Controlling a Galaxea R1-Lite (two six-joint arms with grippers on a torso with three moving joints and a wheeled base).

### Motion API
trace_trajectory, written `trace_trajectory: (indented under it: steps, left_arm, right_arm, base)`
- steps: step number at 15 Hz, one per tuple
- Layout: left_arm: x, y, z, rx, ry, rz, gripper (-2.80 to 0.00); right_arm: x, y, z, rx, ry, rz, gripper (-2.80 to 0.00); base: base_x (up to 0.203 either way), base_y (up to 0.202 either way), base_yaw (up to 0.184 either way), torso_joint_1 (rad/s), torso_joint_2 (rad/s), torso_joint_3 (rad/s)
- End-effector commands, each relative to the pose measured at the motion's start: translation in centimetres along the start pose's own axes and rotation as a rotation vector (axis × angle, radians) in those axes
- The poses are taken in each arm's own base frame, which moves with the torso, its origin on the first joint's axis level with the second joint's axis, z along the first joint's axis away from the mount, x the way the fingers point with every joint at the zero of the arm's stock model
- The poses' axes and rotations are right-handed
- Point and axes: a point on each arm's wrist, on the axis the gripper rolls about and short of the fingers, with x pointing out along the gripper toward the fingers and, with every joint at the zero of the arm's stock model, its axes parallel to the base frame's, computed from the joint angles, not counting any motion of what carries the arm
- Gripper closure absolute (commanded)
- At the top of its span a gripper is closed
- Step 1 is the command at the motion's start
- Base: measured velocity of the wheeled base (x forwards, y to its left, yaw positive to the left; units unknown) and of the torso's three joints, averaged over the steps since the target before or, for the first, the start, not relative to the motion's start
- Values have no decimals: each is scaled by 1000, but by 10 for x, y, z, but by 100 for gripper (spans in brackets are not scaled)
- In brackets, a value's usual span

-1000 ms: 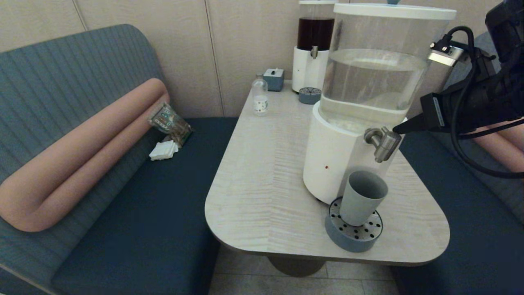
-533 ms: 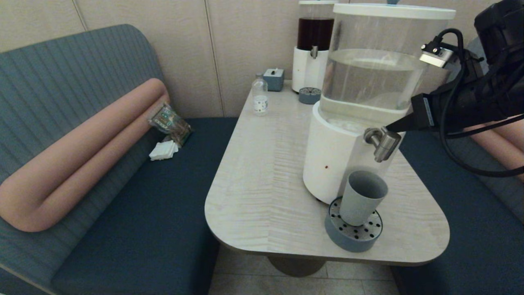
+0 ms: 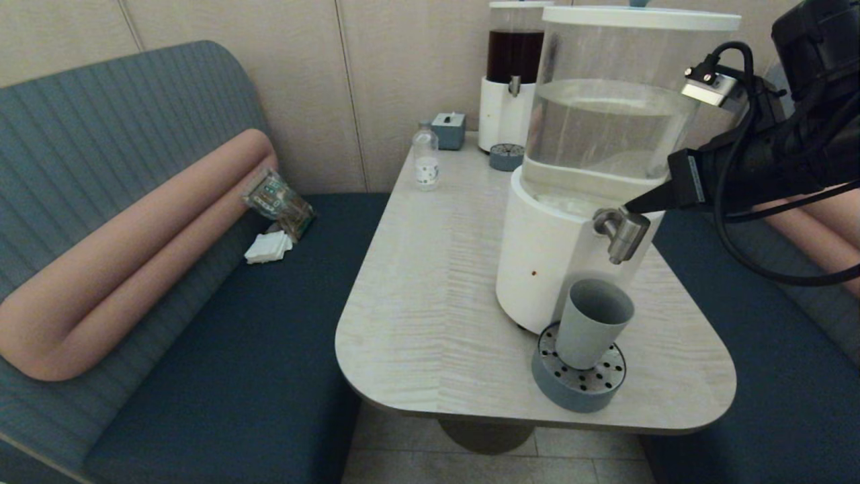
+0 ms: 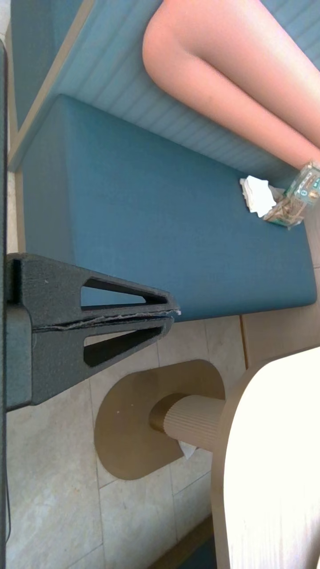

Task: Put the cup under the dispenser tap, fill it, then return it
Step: Turn on the faucet

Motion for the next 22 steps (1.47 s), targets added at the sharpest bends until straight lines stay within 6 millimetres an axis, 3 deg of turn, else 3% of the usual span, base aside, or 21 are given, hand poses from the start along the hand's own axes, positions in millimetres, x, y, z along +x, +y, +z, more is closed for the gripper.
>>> trace_trajectory:
  steps: [1, 22]
  left_arm:
    - [0, 0, 0, 0, 0, -1, 0]
    - [0, 0, 0, 1, 0, -1, 0]
  right_arm:
    - [1, 1, 1, -2, 0, 19, 0]
    - [5, 3, 0, 2, 27, 163, 0]
  base:
    - [0, 0, 0, 0, 0, 0]
    - [0, 0, 0, 0, 0, 0]
